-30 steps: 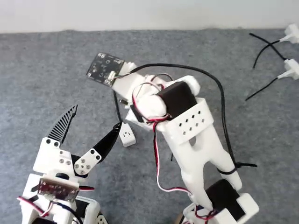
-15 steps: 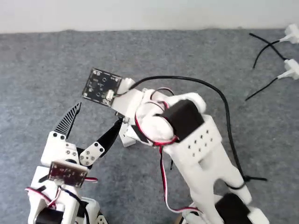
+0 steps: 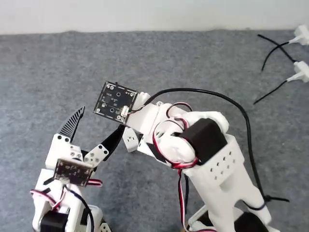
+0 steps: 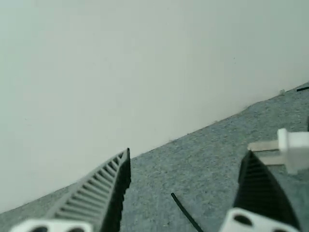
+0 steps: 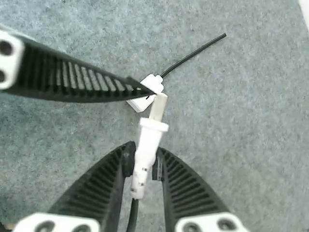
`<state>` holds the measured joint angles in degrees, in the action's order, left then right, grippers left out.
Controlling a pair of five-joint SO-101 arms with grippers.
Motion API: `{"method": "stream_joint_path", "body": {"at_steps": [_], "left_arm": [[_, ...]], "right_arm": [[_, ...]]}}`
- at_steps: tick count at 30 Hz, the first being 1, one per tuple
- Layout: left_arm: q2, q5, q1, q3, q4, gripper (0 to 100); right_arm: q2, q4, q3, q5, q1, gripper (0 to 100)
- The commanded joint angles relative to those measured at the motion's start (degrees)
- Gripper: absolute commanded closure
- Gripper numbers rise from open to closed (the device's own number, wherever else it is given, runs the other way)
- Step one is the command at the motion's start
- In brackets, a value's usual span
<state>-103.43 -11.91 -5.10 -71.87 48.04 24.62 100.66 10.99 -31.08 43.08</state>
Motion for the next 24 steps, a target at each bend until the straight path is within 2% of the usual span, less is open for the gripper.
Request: {"method": "stream_joint_path", "body": {"at_steps": [1,15,24], "left_arm": [[-0.6,-0.4,-0.1,-1.1,-1.2,65],[-0.8,-0.3,-1.1,-1.7,-0.5,65],[-0.8,-0.4,-1.1,11.3,11.1,65]], "right_arm": [[2.9,2.4,0.4,0.5,1.3,99.0],[3.6,2.4,0.4,2.2,1.0,99.0],[3.6,2.2,0.4,2.1,-0.7,99.0]]}}
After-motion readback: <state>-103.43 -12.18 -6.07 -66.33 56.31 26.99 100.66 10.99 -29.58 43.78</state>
